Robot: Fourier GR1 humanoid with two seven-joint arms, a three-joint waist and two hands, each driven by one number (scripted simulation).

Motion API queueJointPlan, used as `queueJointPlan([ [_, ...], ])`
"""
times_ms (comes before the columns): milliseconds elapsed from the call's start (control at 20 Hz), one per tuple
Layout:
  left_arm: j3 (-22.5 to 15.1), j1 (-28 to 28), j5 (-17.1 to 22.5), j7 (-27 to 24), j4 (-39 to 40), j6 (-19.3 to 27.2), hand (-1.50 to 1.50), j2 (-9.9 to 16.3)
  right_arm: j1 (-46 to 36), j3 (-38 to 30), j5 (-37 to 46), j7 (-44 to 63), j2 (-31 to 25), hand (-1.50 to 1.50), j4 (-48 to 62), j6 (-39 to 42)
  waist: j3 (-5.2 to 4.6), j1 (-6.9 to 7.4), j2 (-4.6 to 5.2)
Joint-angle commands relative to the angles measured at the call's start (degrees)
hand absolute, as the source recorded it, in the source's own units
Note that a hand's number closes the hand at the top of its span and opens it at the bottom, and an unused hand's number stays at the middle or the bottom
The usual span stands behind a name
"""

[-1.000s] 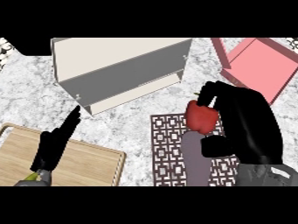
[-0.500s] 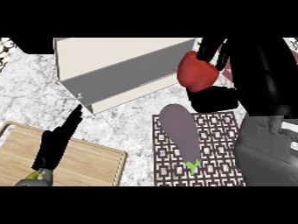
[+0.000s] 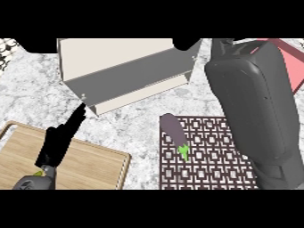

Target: Pick the bell pepper from the placemat and place it in the tiered shelf

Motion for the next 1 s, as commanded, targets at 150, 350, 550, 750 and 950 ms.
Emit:
queueJointPlan([
  [150,-1.1,2.6,-1.4,-1.2,-1.8,-0.5,0.0,0.2,-10.0,-2.5,0.7,-9.4,-1.3,1.5,23.3,-7.7,0.0,1.05,0.2],
  [350,-3.3,3.2,-2.7,0.2,-3.9,2.0,0.0,-3.1,-13.9,-4.4,0.3,-14.1,-1.8,1.5,34.4,-10.9,0.01,1.66,0.49],
  [550,-0.9,2.3,-1.5,-3.0,0.1,-0.8,0.0,-0.5,-17.5,-5.1,0.8,-13.4,1.8,1.5,43.5,-15.0,-0.04,1.64,0.62],
  [750,-2.0,0.5,-1.5,1.1,-3.0,0.0,0.0,-2.2,-18.1,-6.0,0.2,-17.7,2.1,1.5,51.2,-15.9,-0.01,2.27,0.88],
  [950,-2.2,-0.9,-1.9,-0.4,-1.8,-1.4,0.0,-0.9,-15.8,-19.4,-18.6,-17.6,2.6,-1.5,47.7,-18.9,0.19,4.8,1.55],
])
